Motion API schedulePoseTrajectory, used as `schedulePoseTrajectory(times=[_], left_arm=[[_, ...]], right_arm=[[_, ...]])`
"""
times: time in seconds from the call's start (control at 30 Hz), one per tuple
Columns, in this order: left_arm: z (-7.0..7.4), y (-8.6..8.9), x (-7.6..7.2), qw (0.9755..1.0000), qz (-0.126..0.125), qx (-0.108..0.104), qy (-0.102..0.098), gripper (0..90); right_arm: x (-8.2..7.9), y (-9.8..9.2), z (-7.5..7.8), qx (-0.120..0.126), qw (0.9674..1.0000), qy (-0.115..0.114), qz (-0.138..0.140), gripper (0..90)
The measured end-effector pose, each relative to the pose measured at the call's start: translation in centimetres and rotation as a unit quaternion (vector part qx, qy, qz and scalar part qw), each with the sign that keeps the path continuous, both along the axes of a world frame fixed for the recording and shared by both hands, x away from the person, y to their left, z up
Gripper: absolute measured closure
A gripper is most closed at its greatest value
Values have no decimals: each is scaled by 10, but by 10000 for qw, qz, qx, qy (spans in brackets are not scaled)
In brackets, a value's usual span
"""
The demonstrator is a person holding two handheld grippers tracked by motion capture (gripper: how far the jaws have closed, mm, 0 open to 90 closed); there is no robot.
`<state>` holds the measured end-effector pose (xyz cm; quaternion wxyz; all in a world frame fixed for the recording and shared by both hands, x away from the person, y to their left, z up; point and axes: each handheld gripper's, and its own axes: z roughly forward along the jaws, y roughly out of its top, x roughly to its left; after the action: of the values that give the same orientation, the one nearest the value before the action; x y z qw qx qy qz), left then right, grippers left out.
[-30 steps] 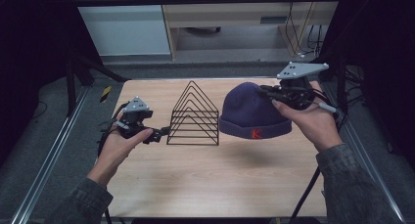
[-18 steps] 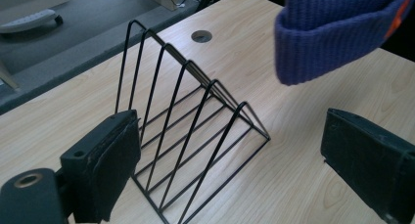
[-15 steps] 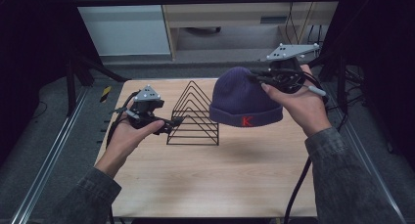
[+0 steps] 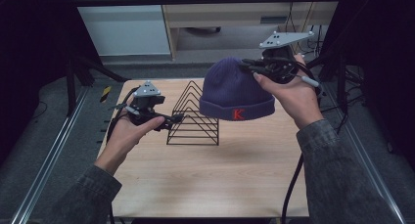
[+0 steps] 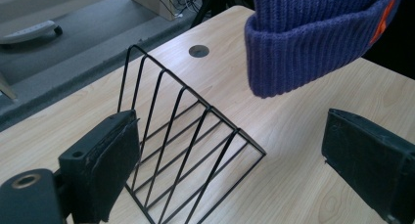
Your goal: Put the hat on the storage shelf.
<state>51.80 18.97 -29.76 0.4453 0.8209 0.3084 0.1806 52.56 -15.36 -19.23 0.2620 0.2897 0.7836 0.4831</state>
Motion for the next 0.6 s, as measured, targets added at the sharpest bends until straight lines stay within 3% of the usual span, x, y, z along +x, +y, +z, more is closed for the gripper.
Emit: schedulePoseTrajectory(times=[0.3, 0.6], left_arm=[[4, -11, 0, 9998, -194, 26, -47, 53], [-1, -17, 4, 9994, -335, 81, 18, 46]], right_arm=[[0, 21, 15, 31, 9998, -121, 156, 827], [-4, 40, 17, 127, 9992, -123, 365, 826]])
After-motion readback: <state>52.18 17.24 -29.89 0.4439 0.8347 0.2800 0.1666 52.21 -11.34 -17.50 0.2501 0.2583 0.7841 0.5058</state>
